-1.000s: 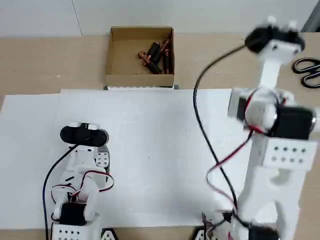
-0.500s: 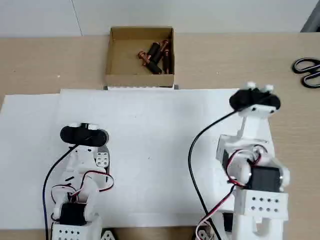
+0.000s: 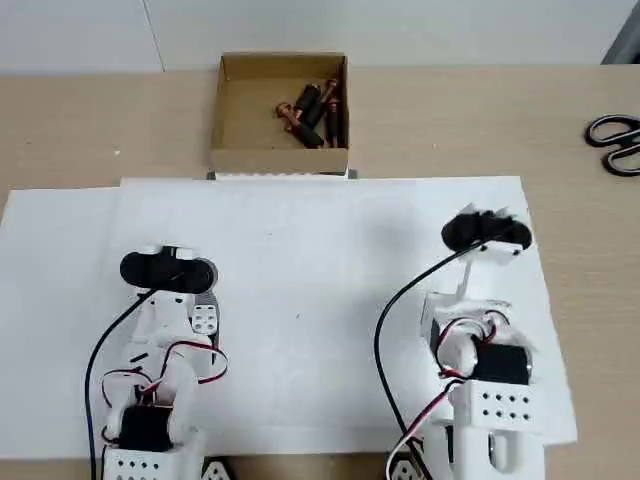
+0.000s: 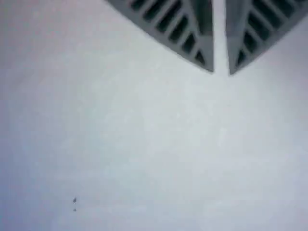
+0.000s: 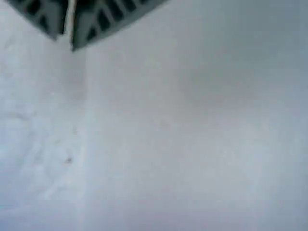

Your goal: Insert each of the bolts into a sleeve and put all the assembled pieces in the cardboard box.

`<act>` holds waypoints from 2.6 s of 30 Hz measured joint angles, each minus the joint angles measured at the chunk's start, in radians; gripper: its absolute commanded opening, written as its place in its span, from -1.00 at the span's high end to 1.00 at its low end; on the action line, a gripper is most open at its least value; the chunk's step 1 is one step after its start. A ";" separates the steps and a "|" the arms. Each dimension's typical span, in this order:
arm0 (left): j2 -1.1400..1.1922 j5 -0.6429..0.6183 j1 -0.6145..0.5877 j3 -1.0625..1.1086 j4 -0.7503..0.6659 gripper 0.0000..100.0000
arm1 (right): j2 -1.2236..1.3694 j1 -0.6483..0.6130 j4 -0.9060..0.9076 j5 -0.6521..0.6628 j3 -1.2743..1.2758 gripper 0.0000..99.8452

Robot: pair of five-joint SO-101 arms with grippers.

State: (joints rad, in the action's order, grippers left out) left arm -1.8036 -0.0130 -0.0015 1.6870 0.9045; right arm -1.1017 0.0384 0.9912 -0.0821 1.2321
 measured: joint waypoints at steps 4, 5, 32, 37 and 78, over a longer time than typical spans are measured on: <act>0.000 0.000 0.000 0.000 0.000 0.99 | 0.000 0.000 -0.061 0.000 0.078 1.00; 0.000 0.000 0.000 0.000 0.000 0.99 | 0.000 0.000 -0.071 0.000 0.095 1.00; 0.000 0.000 0.000 0.000 0.000 0.99 | -0.276 0.000 -0.270 0.000 0.350 1.00; 0.000 0.000 0.000 0.000 0.000 0.99 | -0.575 0.000 -0.164 0.034 0.442 1.00; 0.000 0.000 0.000 0.000 0.000 0.99 | -0.678 -0.003 -0.068 0.037 0.439 0.99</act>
State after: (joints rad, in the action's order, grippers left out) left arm -1.8036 -0.0130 -0.0015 1.6870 0.9045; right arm -1.7799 0.0353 0.9237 -0.0453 1.6709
